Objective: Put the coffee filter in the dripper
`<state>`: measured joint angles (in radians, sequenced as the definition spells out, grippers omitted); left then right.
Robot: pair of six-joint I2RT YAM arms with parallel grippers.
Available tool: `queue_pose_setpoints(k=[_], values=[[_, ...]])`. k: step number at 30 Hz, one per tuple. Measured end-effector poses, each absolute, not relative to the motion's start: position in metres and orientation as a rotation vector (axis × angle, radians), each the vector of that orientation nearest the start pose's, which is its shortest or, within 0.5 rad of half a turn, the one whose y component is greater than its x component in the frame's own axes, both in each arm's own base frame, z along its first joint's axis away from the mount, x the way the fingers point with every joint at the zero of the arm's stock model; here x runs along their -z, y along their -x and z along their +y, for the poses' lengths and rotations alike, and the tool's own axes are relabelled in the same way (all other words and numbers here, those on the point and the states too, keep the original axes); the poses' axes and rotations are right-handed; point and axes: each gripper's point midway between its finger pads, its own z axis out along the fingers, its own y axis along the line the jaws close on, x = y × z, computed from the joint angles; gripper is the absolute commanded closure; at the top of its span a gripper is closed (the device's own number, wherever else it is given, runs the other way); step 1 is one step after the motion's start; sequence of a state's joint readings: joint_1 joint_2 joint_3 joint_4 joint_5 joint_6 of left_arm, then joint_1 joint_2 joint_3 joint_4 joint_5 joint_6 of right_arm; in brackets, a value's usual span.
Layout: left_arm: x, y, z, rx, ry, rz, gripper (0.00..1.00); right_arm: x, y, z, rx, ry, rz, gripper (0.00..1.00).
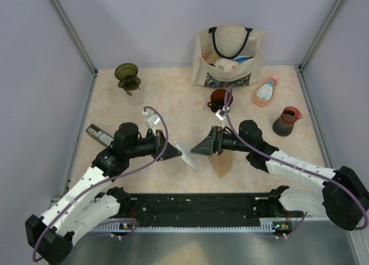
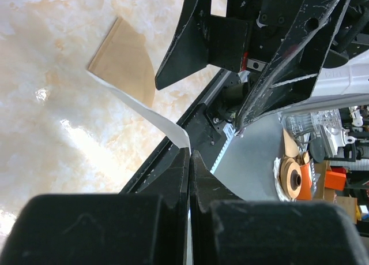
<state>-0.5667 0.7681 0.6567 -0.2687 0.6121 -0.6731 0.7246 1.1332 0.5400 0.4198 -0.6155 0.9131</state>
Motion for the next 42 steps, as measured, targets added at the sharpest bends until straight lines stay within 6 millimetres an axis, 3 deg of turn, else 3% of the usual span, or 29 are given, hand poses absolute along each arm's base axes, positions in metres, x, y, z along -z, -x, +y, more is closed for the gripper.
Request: queue_pose_setpoints(k=[5,9,12,17,23,30,42], values=[[-0.224,-0.151,-0.241,1.367,-0.334,2.127,1.00,-0.198,-0.167,0.317,-1.593,0.392,2.039,0.16],[-0.231,-0.155,-0.240,1.357,-0.314,2.124,1.00,-0.180,-0.158,0.310,-1.389,0.564,2.047,0.15],[-0.235,-0.159,-0.238,1.334,-0.274,2.138,1.00,-0.182,-0.151,0.301,-1.253,0.689,1.969,0.15],[-0.236,-0.164,-0.234,1.291,-0.192,2.181,1.00,-0.197,-0.157,0.288,-1.076,0.792,1.803,0.15],[-0.231,-0.168,-0.231,1.265,-0.094,2.245,1.00,-0.182,-0.146,0.298,-0.909,0.952,1.719,0.16],[-0.226,-0.167,-0.231,1.261,-0.034,2.293,1.00,-0.155,-0.172,0.290,-0.611,0.970,1.742,0.18],[-0.227,-0.167,-0.230,1.258,0.013,2.323,1.00,-0.144,-0.175,0.293,-0.534,1.026,1.730,0.18]])
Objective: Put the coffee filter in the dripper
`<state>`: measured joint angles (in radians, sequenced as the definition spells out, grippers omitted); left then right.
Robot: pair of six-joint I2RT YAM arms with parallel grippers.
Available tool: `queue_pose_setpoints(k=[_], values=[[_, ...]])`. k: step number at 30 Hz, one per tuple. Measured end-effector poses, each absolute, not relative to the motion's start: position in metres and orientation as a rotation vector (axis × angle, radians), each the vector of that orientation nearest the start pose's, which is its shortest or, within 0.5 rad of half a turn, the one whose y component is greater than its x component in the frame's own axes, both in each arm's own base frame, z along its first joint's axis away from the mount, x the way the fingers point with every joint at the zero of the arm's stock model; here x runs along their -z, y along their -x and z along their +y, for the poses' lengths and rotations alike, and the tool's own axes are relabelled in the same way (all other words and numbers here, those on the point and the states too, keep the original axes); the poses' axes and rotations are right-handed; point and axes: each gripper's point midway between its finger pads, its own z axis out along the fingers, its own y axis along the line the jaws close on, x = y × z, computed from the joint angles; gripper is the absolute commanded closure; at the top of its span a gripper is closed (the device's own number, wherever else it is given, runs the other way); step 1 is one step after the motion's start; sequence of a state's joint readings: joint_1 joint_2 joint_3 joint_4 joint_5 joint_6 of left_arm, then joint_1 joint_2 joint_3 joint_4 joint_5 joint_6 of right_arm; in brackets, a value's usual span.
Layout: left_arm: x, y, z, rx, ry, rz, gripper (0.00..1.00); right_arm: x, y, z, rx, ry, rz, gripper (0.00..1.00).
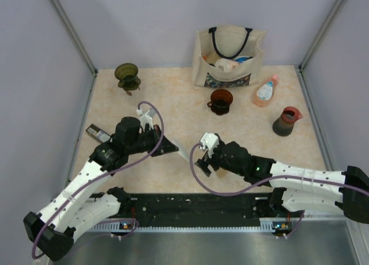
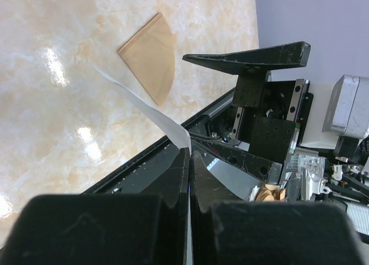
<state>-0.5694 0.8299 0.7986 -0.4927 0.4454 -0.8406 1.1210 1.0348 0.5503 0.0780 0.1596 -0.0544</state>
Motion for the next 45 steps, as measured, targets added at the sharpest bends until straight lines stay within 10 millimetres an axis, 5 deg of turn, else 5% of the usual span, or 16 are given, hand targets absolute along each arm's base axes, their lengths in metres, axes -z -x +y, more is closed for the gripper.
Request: queue_pose_setpoints(k=[16,45], values=[[-0.225,-0.168,-0.229,1.249,0.024,2.328,1.00,-0.165,-0.164,0.301,-0.632,1.043,1.656,0.18],[-0.223,-0.169,-0.231,1.257,0.071,2.357,1.00,-0.170,-0.176,0.309,-0.601,1.000,1.648,0.21]])
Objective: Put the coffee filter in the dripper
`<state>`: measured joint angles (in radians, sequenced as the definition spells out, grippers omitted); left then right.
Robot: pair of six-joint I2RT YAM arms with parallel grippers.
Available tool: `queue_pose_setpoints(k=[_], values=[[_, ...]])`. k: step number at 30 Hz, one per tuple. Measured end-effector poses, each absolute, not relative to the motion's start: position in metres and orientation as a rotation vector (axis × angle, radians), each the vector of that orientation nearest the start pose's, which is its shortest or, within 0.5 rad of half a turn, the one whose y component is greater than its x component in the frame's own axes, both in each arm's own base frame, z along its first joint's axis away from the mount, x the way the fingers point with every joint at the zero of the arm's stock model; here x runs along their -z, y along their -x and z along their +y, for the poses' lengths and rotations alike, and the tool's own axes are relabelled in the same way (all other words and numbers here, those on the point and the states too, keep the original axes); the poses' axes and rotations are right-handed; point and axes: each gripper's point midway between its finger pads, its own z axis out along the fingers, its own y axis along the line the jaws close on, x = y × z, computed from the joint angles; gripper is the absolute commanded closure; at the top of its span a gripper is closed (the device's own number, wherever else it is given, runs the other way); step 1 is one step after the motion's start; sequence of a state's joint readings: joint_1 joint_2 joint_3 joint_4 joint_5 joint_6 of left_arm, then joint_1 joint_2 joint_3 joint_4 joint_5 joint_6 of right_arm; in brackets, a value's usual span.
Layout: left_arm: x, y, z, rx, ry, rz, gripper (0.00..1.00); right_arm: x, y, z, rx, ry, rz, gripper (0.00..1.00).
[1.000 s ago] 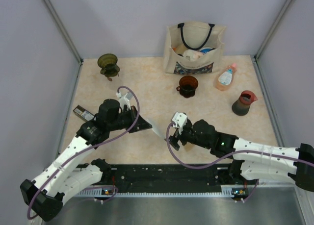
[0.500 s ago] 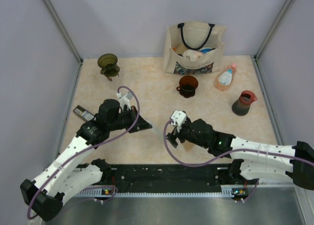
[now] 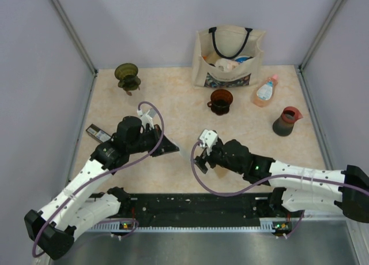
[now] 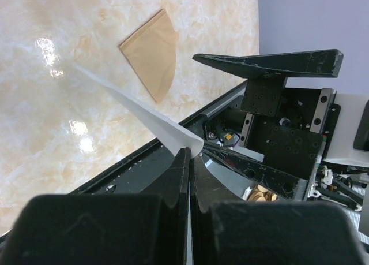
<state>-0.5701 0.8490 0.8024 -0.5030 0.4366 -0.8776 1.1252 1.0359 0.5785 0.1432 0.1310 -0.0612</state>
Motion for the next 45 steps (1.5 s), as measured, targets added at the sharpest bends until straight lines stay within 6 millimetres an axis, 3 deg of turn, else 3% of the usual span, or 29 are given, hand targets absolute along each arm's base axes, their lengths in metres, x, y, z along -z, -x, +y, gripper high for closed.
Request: queue_pose_setpoints(k=[6,17,27,30,34,38,40,45], values=[[-0.222,-0.169,-0.232,1.265,0.101,2.368,1.00,-0.163,-0.185,0.316,-0.563,0.977,1.651,0.25],[-0.215,-0.174,-0.235,1.275,0.216,2.423,1.00,-0.183,-0.193,0.331,-0.564,0.895,1.563,0.28],[-0.216,-0.174,-0.236,1.287,0.272,2.429,1.00,-0.178,-0.201,0.340,-0.544,0.859,1.554,0.43],[-0.216,-0.176,-0.236,1.283,0.311,2.427,1.00,-0.178,-0.201,0.345,-0.550,0.856,1.543,0.57],[-0.215,-0.181,-0.234,1.265,0.371,2.419,1.00,-0.178,-0.198,0.350,-0.548,0.852,1.529,0.96],[-0.214,-0.185,-0.232,1.246,0.411,2.413,1.00,-0.177,-0.195,0.352,-0.557,0.851,1.532,1.00],[-0.212,-0.186,-0.232,1.238,0.417,2.418,0.88,-0.175,-0.194,0.352,-0.562,0.846,1.546,1.00],[-0.209,-0.189,-0.230,1.201,0.392,2.415,0.31,-0.167,-0.190,0.350,-0.592,0.819,1.631,1.00]])
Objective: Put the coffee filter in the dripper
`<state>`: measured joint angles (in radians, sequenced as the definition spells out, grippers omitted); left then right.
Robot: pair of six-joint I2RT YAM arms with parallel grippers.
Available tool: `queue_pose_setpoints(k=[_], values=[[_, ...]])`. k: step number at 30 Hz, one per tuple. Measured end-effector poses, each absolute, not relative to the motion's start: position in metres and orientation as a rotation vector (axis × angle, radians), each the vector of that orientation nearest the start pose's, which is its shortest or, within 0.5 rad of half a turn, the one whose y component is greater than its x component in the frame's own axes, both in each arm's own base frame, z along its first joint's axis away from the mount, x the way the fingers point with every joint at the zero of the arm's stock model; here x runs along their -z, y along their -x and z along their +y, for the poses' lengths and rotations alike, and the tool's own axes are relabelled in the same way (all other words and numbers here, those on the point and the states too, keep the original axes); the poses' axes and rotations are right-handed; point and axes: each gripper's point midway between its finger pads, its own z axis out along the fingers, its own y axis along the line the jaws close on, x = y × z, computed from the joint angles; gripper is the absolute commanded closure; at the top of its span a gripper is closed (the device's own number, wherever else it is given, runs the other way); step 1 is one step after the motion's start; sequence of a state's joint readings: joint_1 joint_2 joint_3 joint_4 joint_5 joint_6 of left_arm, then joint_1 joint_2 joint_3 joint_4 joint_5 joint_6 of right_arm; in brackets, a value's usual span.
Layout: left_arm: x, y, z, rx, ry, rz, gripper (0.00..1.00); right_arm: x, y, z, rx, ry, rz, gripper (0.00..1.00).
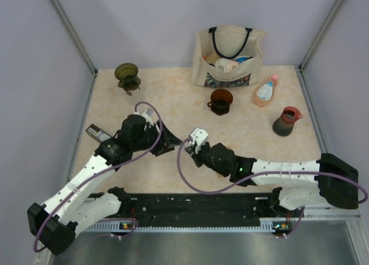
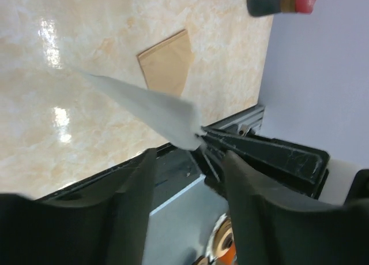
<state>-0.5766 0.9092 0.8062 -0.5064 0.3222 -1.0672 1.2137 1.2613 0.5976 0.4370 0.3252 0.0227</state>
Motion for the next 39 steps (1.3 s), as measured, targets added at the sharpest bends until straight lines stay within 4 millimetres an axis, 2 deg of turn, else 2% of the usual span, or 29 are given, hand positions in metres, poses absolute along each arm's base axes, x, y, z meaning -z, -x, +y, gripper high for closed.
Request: queue_pose_setpoints(k=[1,4,11,15,18,22,25,32,39], values=[[-0.210,-0.189,-0.230,1.193,0.381,2.411,0.18,-0.167,-0.189,0.351,-0.599,0.811,1.652,1.00],[-0.215,-0.190,-0.225,1.169,0.339,2.377,0.03,-0.177,-0.190,0.355,-0.623,0.760,1.712,1.00],[-0.238,-0.184,-0.213,1.159,0.235,2.254,0.02,-0.202,-0.187,0.359,-0.677,0.639,1.852,1.00],[-0.237,-0.186,-0.211,1.126,0.217,2.239,0.02,-0.209,-0.184,0.358,-0.688,0.602,1.923,1.00],[-0.227,-0.191,-0.213,1.084,0.218,2.269,0.03,-0.205,-0.183,0.360,-0.673,0.593,1.972,1.00],[-0.206,-0.195,-0.217,0.999,0.211,2.334,0.14,-0.188,-0.182,0.357,-0.628,0.604,2.037,1.00],[-0.196,-0.196,-0.215,0.920,0.211,2.365,0.15,-0.181,-0.181,0.351,-0.594,0.604,2.069,1.00],[-0.189,-0.202,-0.208,0.815,0.239,2.359,0.21,-0.177,-0.180,0.346,-0.572,0.594,2.098,1.00],[-0.179,-0.209,-0.216,0.755,0.233,2.401,0.32,-0.182,-0.181,0.347,-0.576,0.580,2.090,1.00]])
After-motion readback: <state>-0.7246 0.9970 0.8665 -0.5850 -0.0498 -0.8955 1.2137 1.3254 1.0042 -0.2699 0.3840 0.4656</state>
